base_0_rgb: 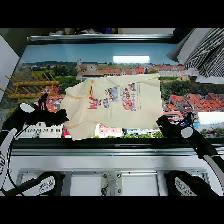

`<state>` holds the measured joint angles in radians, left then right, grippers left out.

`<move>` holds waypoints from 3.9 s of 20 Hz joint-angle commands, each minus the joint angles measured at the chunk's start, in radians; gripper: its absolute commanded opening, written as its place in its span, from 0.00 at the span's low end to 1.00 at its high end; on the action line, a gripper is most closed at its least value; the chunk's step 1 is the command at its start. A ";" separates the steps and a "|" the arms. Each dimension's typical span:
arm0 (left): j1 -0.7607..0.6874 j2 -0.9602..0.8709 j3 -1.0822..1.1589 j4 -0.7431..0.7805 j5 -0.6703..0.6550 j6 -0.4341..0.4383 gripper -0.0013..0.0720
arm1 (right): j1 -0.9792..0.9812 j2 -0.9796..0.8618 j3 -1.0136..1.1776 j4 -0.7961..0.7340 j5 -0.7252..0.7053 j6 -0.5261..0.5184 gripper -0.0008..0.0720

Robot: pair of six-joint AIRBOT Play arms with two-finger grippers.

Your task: Fold the clothes and pants, and hang the long-sleeved shirts on hangers.

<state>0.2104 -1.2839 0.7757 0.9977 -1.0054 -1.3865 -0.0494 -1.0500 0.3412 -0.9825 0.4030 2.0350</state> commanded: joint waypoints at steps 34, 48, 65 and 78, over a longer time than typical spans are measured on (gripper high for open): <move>-0.054 0.145 0.640 0.014 -0.119 -0.064 0.03 | -0.169 -0.127 1.231 -0.243 0.895 -0.500 0.02; -0.109 -0.628 1.110 0.073 -0.143 -0.069 0.03 | -0.095 -0.687 1.368 -0.282 0.586 -0.449 0.02; -0.076 -0.437 0.561 0.072 -0.069 -0.057 0.03 | -0.054 -0.465 0.763 -0.331 0.526 -0.449 0.03; -0.053 0.004 0.254 0.058 -0.086 -0.068 0.77 | -0.311 0.045 0.455 -0.378 0.838 -0.272 0.72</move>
<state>0.1673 -1.3838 1.1690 1.0550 -1.1175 -1.4540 -0.2790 -1.1454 0.9668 -1.3388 1.1828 1.6157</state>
